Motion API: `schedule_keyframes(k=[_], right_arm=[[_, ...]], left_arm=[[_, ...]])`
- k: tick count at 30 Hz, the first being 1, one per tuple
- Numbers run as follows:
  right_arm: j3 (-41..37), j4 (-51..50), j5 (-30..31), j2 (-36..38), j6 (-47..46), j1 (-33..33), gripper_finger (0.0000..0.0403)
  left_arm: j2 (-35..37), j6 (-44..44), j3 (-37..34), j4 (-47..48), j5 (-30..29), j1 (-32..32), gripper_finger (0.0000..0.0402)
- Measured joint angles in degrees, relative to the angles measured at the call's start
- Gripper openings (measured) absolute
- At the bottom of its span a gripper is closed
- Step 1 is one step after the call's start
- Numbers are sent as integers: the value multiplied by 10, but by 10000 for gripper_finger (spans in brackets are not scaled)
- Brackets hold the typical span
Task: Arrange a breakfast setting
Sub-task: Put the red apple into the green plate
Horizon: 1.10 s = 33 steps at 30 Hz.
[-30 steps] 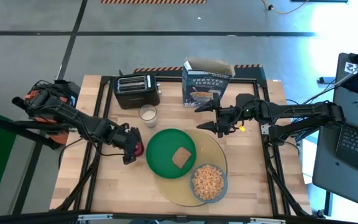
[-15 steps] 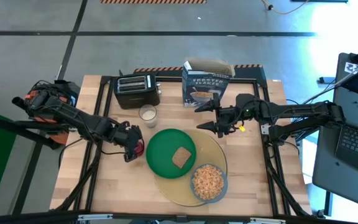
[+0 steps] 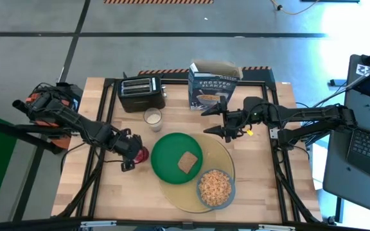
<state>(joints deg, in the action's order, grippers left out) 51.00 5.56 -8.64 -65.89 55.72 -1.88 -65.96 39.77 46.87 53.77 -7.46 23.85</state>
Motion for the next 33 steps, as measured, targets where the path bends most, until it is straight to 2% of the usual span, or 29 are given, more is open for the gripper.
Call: schedule_keyframes(k=[8, 16, 21, 26, 33], right_arm=[[0, -2, 0, 0, -3, 0, 342], [0, -2, 0, 0, -3, 0, 342], [0, -2, 0, 0, -4, 0, 342], [0, -2, 0, 0, -4, 0, 342], [-1, -12, 0, 0, -4, 0, 342]], left_arm=[[5, 2, 0, 2, -67, 36, 2], [5, 30, 0, -23, -83, 38, 9], [5, 34, 0, -52, -65, 38, 12], [5, 33, 0, -53, -52, 35, 67], [4, 3, 0, -47, -70, 18, 207]])
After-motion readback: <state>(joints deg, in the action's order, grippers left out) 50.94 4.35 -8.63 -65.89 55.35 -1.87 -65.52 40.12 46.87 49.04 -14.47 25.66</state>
